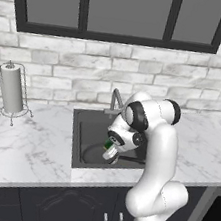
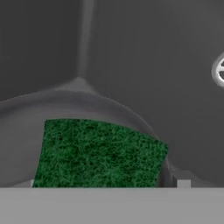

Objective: Pick the pan and sponge and place them into the sink. Then turn on the water.

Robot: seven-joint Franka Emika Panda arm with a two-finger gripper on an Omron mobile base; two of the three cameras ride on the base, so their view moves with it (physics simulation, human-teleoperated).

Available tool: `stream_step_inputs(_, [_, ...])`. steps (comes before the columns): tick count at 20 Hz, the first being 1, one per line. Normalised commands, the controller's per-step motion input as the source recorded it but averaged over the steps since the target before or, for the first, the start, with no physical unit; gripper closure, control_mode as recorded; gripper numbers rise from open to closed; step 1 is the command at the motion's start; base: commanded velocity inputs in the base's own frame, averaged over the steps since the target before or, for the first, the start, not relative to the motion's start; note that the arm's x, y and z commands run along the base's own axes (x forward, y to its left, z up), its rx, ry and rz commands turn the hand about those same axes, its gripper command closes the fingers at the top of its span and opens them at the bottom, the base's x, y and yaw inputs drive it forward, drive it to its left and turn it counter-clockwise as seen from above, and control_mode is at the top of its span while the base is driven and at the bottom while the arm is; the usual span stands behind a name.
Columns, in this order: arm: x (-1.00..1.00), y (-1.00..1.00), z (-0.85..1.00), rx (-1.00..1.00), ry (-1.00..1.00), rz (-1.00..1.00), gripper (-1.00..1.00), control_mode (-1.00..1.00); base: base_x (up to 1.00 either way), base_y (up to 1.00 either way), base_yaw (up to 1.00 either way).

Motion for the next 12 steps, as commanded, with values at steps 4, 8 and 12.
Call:
stream_step_inputs(4, [-0.31, -0.45, -0.52, -0.06, 0.04, 0.0, -1.0, -1.0, 0.0, 0.0, 0.0])
stream_step_inputs(8, [-0.36, -0.45, -0.46, -0.06, 0.02, 0.0, -1.0, -1.0, 0.0, 0.0, 0.0])
stream_step_inputs(12, [-0.43, -0.47, -0.28, -0.05, -0.02, 0.0, -1.0, -1.0, 0.0, 0.0, 0.0])
